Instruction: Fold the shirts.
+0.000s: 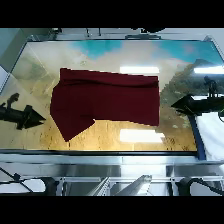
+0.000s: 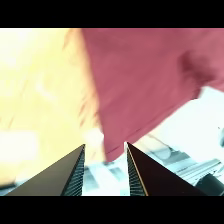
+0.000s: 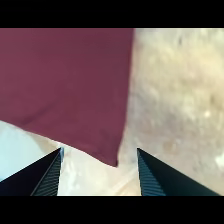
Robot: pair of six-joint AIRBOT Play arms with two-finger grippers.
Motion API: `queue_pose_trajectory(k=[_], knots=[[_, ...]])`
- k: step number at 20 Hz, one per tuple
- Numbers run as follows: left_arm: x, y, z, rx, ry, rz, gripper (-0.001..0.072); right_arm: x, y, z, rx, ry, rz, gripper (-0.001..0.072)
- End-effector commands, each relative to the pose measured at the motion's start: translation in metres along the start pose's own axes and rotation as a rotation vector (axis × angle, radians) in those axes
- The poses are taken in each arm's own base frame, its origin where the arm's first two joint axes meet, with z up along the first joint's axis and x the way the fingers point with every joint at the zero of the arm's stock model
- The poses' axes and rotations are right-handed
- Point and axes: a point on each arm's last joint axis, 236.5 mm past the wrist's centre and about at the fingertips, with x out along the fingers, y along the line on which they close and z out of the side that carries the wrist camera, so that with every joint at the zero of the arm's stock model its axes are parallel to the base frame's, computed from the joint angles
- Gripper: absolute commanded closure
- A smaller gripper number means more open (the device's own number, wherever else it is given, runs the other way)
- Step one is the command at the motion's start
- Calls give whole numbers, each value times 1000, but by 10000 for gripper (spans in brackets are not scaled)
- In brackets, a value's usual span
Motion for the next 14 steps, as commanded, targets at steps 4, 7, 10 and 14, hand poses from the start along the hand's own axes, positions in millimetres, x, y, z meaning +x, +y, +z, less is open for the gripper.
queue_pose_trajectory(k=[4,7,10,14], knots=[[40,18,-23,-36,23,65,432,55,-32,-26,126,120,-10,192],[45,14,-14,-13,-6,79,432,89,-21,-31,165,150,44,193],[53,8,-8,25,-21,102,433,117,-7,-39,172,177,63,195],[61,0,-3,67,-32,124,433,128,10,-38,171,170,98,348]])
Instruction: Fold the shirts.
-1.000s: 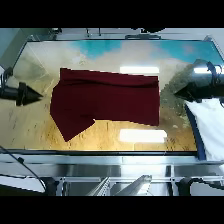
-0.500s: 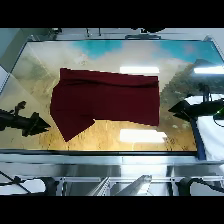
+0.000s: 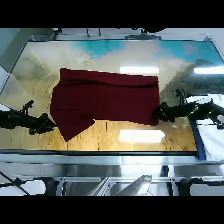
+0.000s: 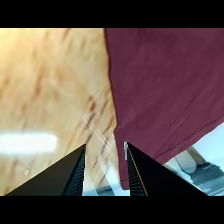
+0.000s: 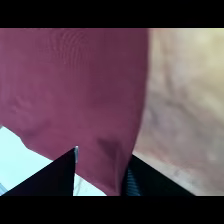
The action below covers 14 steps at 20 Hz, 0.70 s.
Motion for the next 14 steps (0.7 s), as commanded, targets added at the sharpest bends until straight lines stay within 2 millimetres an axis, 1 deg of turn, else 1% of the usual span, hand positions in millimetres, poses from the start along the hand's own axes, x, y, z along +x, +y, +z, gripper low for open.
queue_pose_trajectory(k=[1,5,9,10,12,14], knots=[[6,-4,10,33,-34,28,433,12,8,2,1,-8,23,349],[12,-9,17,62,-60,48,432,11,14,-6,-1,24,50,350],[17,-14,40,87,-153,86,433,11,20,-13,-10,54,74,350],[18,-16,43,94,-166,93,433,10,21,-15,-10,60,78,350],[24,-20,42,114,-157,100,433,10,22,-17,-10,71,83,350],[30,-15,34,112,-109,104,433,10,23,-19,-10,77,87,350]])
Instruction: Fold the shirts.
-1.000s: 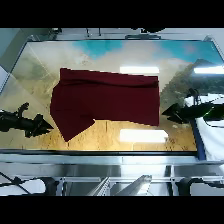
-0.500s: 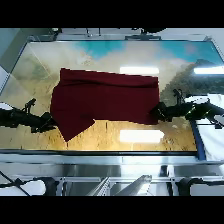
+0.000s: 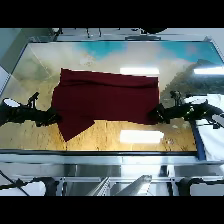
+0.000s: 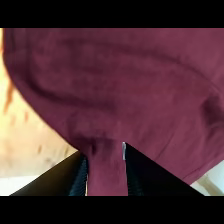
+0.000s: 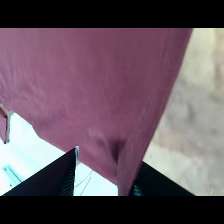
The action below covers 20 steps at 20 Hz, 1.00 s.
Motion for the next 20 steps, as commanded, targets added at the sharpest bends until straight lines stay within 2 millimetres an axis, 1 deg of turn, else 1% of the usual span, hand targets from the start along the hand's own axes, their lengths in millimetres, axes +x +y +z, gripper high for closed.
queue_pose_trajectory(k=[1,2,3,4,6,7,8,11,12,13,15,17,19,20], knots=[[12,8,-7,3,43,23,433,-1,6,-4,0,19,24,350],[17,10,-10,-14,58,14,435,-1,6,-5,0,22,25,350],[22,9,-11,-35,72,-2,522,-1,7,-5,0,24,26,350],[26,8,-12,-52,81,-18,686,-1,7,-6,0,25,27,350],[30,3,-10,-58,88,-47,685,-1,7,-7,1,28,30,357],[27,0,-8,-38,94,-56,685,-1,8,-9,0,37,34,516],[21,-5,-5,-13,94,-65,685,-2,9,-11,2,46,41,604],[-11,-22,4,76,82,-73,685,-14,13,-11,7,45,65,611],[-24,-24,3,109,81,-55,685,-21,15,-10,3,37,76,683],[-35,-24,0,123,80,-43,685,-30,17,-9,-4,27,88,691],[-54,-30,-8,107,59,-75,685,-47,17,-9,-7,17,96,691],[-72,-32,-15,63,8,-120,685,-59,10,-21,-14,54,61,691],[-92,-37,-23,46,-56,-173,685,-68,-6,-40,-10,118,-28,691],[-100,-37,-31,36,-70,-188,685,-72,-14,-49,-6,148,-84,691]])
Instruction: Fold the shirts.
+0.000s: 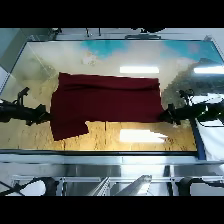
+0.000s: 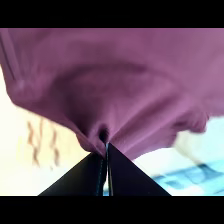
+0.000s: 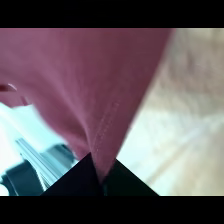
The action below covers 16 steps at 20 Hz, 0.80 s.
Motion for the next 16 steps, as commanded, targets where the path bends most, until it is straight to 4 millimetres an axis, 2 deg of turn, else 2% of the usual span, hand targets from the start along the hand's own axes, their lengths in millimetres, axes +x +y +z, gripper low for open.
queue_pose_trajectory(k=[1,3,5,7,8,10,12,13,16], knots=[[-29,-13,-22,-19,-60,-64,685,-18,-24,-31,20,94,-151,691],[-41,-14,-25,-18,-117,-54,685,-24,-18,-30,5,67,-160,691],[-52,-18,-18,7,-161,-38,685,-30,1,-14,-37,-18,-122,691],[-67,-29,7,52,-217,-39,685,-36,28,16,-87,-155,-46,691],[-73,-42,26,100,-249,-64,685,-38,41,32,-100,-220,1,691],[-76,-73,60,224,-277,-124,685,-34,50,58,-82,-315,43,691],[-62,-91,94,309,-252,-132,685,-25,48,79,-87,-379,50,691],[-52,-94,109,335,-231,-125,686,-21,46,90,-84,-414,57,691],[-16,-89,148,364,-174,-113,686,-10,42,118,-96,-502,100,691]])
